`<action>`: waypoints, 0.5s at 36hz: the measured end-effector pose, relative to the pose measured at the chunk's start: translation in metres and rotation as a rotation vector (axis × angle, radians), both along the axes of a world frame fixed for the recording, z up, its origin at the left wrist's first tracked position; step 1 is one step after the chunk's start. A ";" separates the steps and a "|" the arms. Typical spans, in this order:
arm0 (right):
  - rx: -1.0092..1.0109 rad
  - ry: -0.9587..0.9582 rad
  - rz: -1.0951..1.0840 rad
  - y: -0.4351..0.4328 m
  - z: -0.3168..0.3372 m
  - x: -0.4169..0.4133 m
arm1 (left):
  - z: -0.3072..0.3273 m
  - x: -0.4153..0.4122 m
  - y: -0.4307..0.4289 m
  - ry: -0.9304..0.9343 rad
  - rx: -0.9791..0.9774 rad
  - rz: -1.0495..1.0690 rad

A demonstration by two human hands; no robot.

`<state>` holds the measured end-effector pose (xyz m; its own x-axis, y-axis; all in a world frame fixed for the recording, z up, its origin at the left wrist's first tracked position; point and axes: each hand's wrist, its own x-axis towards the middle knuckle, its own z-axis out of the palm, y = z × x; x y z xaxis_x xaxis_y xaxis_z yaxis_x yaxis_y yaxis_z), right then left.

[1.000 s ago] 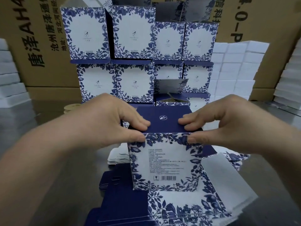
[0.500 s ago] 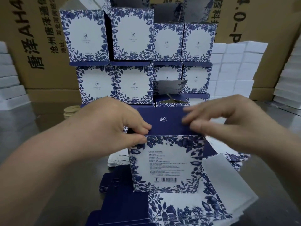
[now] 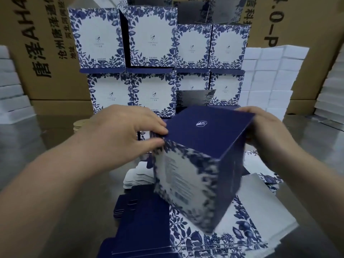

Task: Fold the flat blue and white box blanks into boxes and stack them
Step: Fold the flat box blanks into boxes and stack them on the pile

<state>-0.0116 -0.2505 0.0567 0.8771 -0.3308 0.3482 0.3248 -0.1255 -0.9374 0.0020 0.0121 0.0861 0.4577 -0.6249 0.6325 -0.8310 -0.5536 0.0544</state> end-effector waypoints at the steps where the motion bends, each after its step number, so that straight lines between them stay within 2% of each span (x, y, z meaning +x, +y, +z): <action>1: -0.031 -0.017 0.002 -0.003 0.001 -0.001 | -0.002 0.003 -0.001 -0.045 -0.013 0.077; 3: -0.112 -0.057 0.090 -0.006 0.003 -0.007 | -0.007 0.010 -0.003 -0.072 -0.039 0.261; 5: -0.285 -0.110 0.238 -0.005 0.004 -0.014 | -0.011 0.017 -0.005 0.012 -0.039 0.416; 7: -0.434 -0.142 0.344 -0.001 0.004 -0.019 | -0.015 0.023 -0.005 0.126 -0.049 0.471; 11: -0.552 -0.115 0.412 -0.001 0.004 -0.022 | -0.017 0.026 -0.005 0.372 -0.147 0.379; 15: -0.666 -0.011 0.514 -0.002 0.006 -0.025 | -0.018 0.025 -0.007 0.518 -0.324 0.303; 18: -0.754 0.028 0.524 0.004 0.005 -0.024 | -0.019 0.025 -0.008 0.569 -0.356 0.255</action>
<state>-0.0352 -0.2470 0.0617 0.8620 0.4179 0.2870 0.4915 -0.5499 -0.6753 0.0265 0.0038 0.0670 0.8814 -0.2542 0.3982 -0.4671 -0.5948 0.6542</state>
